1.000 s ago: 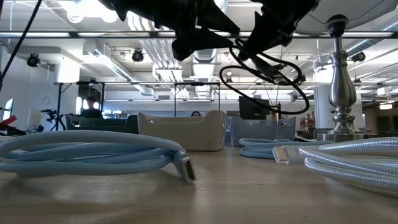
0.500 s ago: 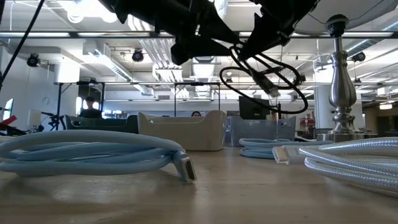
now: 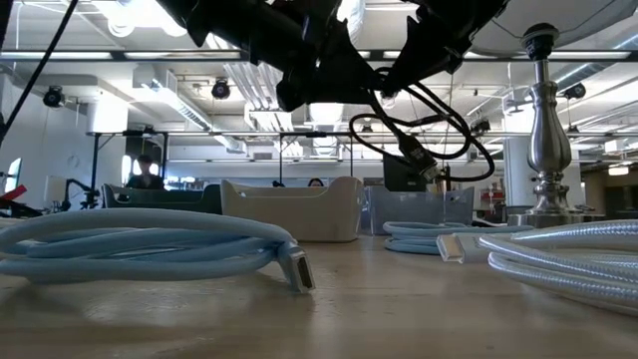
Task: Pick & Place USB Port
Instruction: Put the black charger cable into the gray bin, then put the top blue charger cable into the white bin
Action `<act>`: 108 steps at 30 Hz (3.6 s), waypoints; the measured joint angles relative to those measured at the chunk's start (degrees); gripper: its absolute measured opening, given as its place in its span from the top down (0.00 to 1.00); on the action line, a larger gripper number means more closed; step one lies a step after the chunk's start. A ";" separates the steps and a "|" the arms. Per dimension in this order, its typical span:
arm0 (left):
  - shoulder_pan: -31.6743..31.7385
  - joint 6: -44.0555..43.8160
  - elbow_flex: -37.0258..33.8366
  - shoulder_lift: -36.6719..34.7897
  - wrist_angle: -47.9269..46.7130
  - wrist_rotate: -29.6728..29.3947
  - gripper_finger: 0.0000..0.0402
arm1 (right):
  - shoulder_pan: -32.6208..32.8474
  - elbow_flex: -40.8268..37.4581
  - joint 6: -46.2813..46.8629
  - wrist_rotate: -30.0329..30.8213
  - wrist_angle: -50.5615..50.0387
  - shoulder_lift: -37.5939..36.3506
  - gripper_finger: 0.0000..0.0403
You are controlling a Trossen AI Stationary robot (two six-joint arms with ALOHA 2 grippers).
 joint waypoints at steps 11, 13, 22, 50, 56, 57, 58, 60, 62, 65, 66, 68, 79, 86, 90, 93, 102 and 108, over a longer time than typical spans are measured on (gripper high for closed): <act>0.01 4.18 0.00 0.02 -0.07 -0.07 0.92 | 0.02 -1.08 0.46 0.03 0.06 0.00 0.92; 0.01 4.69 0.00 0.02 -0.55 -0.25 0.96 | 0.02 -1.11 0.47 -0.06 -0.02 0.00 0.89; 0.03 4.87 0.00 -0.01 -0.98 -1.04 0.93 | 0.15 -1.20 -1.17 -0.02 -0.46 -0.48 0.77; -0.10 7.33 -0.97 -29.64 -29.01 -26.83 0.94 | 7.15 -4.48 -0.94 6.21 -2.57 -9.90 0.70; 0.11 0.63 -8.24 -40.45 -35.01 -34.97 0.94 | 7.15 -4.64 0.66 6.10 -2.73 -9.89 0.72; 0.14 -0.70 -10.04 -42.34 -35.23 -36.48 0.94 | 7.15 -4.78 0.70 6.06 -2.73 -9.85 0.72; 0.17 -2.04 -11.98 -44.18 -35.43 -37.90 0.94 | 7.15 -4.92 0.73 6.05 -2.80 -9.84 0.72; 0.46 -4.73 -16.09 -47.74 -35.52 -39.91 0.94 | 7.15 -5.19 0.73 6.05 -2.53 -9.84 0.71; 0.96 -7.60 -20.39 -51.18 -35.51 -40.50 0.94 | 7.15 -5.50 0.75 6.05 -2.32 -9.84 0.71; 1.55 -12.75 -27.22 -55.38 -35.05 -40.68 0.94 | 7.15 -5.60 1.63 6.05 -2.03 -9.83 0.70; 1.61 -14.81 -29.50 -56.48 -34.49 -40.72 0.94 | 7.15 -5.60 1.79 6.04 -1.94 -9.84 0.70; 1.86 -17.52 -33.93 -58.24 -31.74 -40.65 0.94 | 7.15 -5.60 1.78 6.04 -1.94 -9.83 0.70; 6.28 -20.29 -48.97 -60.39 -15.00 -40.80 0.94 | 7.15 -5.60 1.34 6.08 -1.67 -9.84 0.73; 9.38 -22.32 -50.79 -60.37 -14.83 -38.75 0.87 | 7.15 -5.60 0.47 6.10 -1.53 -9.84 0.72; 11.62 -21.03 -50.77 -60.37 -14.86 -40.85 0.79 | 7.15 -5.60 0.49 6.10 -1.51 -9.84 0.73; 13.20 -20.91 -50.77 -60.33 -14.88 -41.73 0.73 | 7.15 -5.60 0.53 6.10 -1.51 -9.84 0.74; 14.02 -20.78 -50.54 -60.37 -15.46 -41.75 0.54 | 7.15 -5.94 0.69 6.08 -1.27 -9.84 0.74; 14.02 -13.24 -46.43 -60.37 -15.43 -42.87 0.49 | 7.13 -7.34 1.89 5.94 0.14 -9.84 0.72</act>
